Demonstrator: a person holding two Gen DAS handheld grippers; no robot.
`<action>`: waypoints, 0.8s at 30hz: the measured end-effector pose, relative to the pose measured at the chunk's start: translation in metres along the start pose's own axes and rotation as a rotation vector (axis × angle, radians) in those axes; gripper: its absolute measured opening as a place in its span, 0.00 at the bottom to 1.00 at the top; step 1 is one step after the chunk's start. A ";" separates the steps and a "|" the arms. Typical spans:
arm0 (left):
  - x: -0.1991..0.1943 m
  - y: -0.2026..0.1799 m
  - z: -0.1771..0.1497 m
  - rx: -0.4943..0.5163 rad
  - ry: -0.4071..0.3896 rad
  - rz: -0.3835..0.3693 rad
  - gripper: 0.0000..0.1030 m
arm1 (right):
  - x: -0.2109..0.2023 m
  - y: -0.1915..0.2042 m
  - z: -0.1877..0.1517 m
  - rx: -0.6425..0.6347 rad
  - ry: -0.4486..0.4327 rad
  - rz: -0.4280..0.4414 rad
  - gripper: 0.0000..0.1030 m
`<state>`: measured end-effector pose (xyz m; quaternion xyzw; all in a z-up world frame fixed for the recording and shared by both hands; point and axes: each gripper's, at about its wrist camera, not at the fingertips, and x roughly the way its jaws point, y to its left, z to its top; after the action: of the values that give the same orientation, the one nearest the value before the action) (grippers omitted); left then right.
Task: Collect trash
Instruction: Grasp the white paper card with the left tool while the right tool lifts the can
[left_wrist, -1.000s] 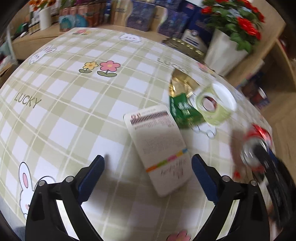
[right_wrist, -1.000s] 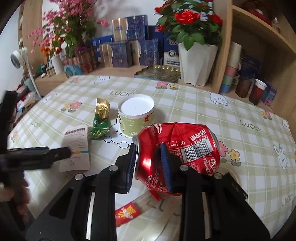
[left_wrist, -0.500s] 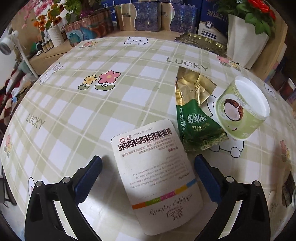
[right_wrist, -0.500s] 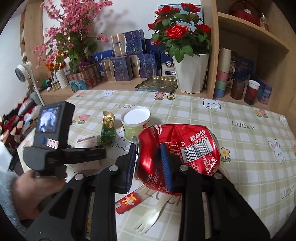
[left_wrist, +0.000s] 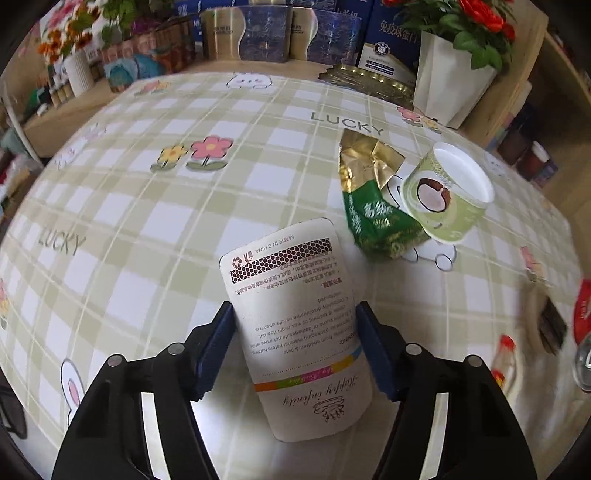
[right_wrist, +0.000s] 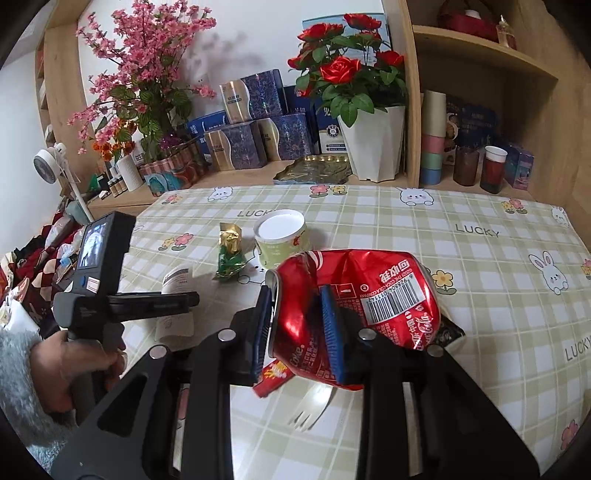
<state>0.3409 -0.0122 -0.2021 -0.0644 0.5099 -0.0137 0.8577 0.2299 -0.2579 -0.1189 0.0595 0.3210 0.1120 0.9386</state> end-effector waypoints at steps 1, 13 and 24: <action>-0.004 0.003 -0.003 0.002 -0.001 -0.009 0.62 | -0.005 0.001 -0.002 0.006 -0.004 0.005 0.29; -0.100 0.008 -0.059 0.097 -0.118 -0.131 0.62 | -0.047 0.013 -0.023 0.047 -0.017 0.030 0.29; -0.177 0.003 -0.127 0.167 -0.183 -0.220 0.63 | -0.090 0.033 -0.066 0.044 0.016 0.049 0.29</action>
<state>0.1451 -0.0058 -0.1079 -0.0494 0.4167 -0.1438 0.8962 0.1146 -0.2460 -0.1125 0.0871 0.3293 0.1285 0.9314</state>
